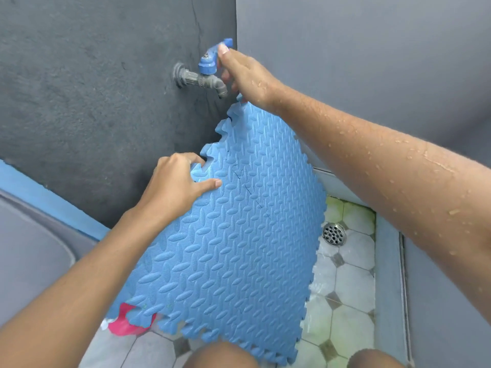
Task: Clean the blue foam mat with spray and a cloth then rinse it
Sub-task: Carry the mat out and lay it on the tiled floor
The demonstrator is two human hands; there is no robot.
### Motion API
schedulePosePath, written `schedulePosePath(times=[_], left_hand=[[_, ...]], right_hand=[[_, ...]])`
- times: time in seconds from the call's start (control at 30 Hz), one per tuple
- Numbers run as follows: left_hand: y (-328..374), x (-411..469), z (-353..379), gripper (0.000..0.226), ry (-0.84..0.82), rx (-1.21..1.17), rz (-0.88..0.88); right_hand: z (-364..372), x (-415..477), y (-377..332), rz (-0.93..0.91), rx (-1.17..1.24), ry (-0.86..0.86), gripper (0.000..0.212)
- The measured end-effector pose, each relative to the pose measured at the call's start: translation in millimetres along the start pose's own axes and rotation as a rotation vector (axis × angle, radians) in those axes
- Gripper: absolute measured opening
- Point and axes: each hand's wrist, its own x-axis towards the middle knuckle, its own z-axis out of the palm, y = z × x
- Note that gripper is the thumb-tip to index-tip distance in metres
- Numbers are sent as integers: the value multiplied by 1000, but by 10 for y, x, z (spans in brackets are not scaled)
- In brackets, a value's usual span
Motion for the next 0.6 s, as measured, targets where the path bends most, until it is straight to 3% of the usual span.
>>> schedulePosePath(times=[0.03, 0.13, 0.27, 0.6], left_hand=[[60, -56, -5, 58, 0, -8, 10], [281, -248, -54, 48, -31, -30, 47], [539, -546, -159, 41, -88, -24, 184], [1130, -1528, -994, 35, -213, -53, 178]], right_hand=[[-82, -70, 105, -27, -53, 6, 23], [-439, -386, 330, -52, -261, -48, 68], [-994, -899, 403, 37, -496, -167, 86], [-1880, -1958, -673, 149, -701, -240, 41]])
